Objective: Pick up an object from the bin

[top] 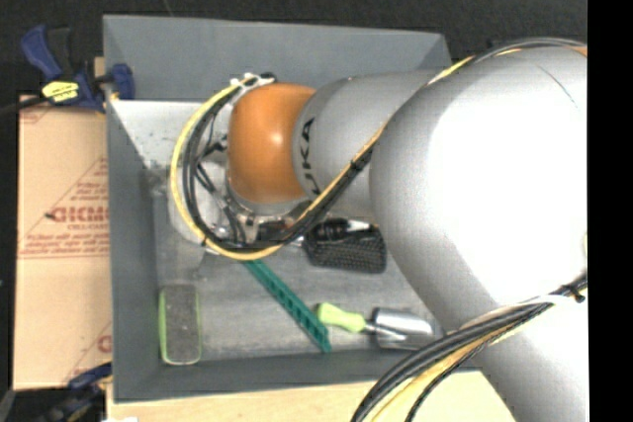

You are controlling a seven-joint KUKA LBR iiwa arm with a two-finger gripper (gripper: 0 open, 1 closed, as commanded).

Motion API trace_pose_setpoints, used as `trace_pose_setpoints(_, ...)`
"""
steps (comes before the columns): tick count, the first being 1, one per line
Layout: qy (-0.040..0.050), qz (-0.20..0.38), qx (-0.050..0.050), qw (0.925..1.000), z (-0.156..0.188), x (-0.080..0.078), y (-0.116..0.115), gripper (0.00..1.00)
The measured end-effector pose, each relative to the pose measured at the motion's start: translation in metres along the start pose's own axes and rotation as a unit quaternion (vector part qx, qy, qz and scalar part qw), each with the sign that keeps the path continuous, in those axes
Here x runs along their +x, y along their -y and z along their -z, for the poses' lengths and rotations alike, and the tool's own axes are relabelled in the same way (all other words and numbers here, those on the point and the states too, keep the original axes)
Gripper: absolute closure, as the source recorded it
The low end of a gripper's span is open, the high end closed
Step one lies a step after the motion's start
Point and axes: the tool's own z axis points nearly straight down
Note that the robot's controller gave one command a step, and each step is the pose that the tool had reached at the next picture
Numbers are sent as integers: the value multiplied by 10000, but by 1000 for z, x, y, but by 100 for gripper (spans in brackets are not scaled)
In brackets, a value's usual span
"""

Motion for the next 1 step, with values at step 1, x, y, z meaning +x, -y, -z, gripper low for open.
trace_pose_setpoints(1, -11, -485, 15, 9988, 0, -18, 33, 100)
